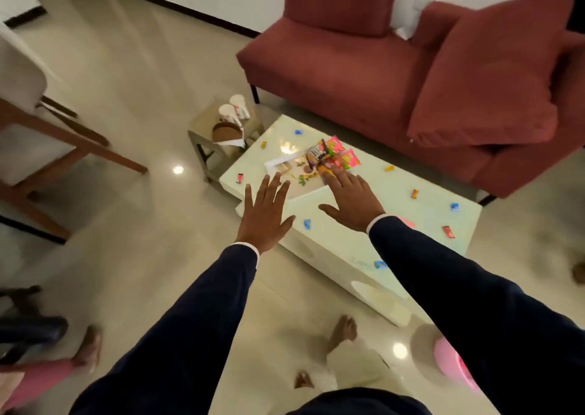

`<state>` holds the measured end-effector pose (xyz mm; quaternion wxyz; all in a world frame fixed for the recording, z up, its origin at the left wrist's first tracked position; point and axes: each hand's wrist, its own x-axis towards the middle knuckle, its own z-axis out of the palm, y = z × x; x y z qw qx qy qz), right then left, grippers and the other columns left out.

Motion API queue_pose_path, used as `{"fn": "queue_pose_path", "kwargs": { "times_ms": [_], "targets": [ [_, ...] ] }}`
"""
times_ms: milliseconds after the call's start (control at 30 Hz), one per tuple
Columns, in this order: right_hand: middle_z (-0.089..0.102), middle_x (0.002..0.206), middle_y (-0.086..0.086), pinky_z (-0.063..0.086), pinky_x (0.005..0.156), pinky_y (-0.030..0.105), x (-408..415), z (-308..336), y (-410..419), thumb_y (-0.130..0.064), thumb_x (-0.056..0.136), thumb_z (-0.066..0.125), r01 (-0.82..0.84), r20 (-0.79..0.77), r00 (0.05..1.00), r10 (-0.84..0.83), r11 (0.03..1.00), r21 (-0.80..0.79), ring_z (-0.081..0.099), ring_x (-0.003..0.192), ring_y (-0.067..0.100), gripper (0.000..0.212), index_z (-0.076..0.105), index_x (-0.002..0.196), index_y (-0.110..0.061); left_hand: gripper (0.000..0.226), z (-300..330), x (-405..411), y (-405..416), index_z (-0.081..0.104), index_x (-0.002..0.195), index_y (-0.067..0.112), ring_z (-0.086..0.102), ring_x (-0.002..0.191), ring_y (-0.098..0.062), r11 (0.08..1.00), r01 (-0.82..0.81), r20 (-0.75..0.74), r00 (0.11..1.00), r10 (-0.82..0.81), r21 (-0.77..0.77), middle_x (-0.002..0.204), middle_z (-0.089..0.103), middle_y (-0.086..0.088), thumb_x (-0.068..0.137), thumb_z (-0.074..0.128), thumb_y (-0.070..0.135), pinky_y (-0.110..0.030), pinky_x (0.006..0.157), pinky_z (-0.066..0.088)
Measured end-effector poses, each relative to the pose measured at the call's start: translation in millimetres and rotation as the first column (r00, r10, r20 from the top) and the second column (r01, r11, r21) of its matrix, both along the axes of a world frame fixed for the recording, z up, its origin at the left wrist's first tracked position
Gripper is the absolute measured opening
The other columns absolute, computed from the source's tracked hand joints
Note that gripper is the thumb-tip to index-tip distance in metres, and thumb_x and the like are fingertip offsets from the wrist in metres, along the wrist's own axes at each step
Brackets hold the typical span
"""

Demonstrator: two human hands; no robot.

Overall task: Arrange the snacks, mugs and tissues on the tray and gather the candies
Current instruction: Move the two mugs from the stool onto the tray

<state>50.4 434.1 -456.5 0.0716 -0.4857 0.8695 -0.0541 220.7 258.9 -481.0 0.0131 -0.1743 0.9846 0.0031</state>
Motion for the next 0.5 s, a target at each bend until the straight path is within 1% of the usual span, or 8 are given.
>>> {"fn": "queue_pose_path", "kwargs": {
  "times_ms": [133, 267, 400, 500],
  "targets": [
    [0.02, 0.165, 0.009, 0.027, 0.12, 0.052, -26, 1, -58, -0.057, 0.094, 0.052, -0.059, -0.002, 0.998, 0.059, 0.998, 0.007, 0.028, 0.149, 0.033, 0.082, 0.018, 0.158, -0.019, 0.077, 2, -10, -51, 0.007, 0.163, 0.02, -0.006, 0.158, -0.028, 0.997, -0.074, 0.011, 0.997, 0.073, 0.015, 0.172, -0.008, -0.006, 0.102, 0.039, 0.054, -0.061, 0.124, 0.001],
    [0.018, 0.166, 0.007, 0.028, 0.119, 0.053, -67, -1, -124, -0.058, 0.095, 0.05, -0.115, 0.009, 0.993, 0.115, 0.993, -0.002, 0.029, 0.148, 0.032, 0.081, 0.017, 0.159, -0.02, 0.074, 0, -31, -108, 0.012, 0.162, 0.02, -0.005, 0.158, -0.028, 0.987, -0.156, 0.015, 0.988, 0.156, 0.031, 0.172, -0.004, -0.006, 0.102, 0.041, 0.051, -0.063, 0.123, 0.004],
    [0.018, 0.166, 0.007, 0.027, 0.119, 0.053, -111, 9, -196, -0.055, 0.096, 0.051, -0.162, 0.046, 0.986, 0.162, 0.987, 0.007, 0.026, 0.15, 0.03, 0.079, 0.017, 0.159, -0.02, 0.076, 11, -57, -167, 0.005, 0.163, 0.021, -0.007, 0.158, -0.028, 0.971, -0.236, 0.047, 0.971, 0.234, 0.045, 0.171, -0.004, -0.007, 0.102, 0.038, 0.053, -0.064, 0.123, 0.003],
    [0.021, 0.164, 0.008, 0.027, 0.119, 0.051, -145, 15, -248, -0.052, 0.096, 0.053, -0.224, 0.031, 0.974, 0.224, 0.975, 0.005, 0.027, 0.149, 0.031, 0.078, 0.02, 0.158, -0.018, 0.076, 19, -83, -213, 0.005, 0.162, 0.02, -0.004, 0.158, -0.03, 0.955, -0.293, 0.025, 0.956, 0.292, 0.052, 0.172, -0.001, -0.008, 0.102, 0.039, 0.052, -0.064, 0.123, 0.003]
  ]
}}
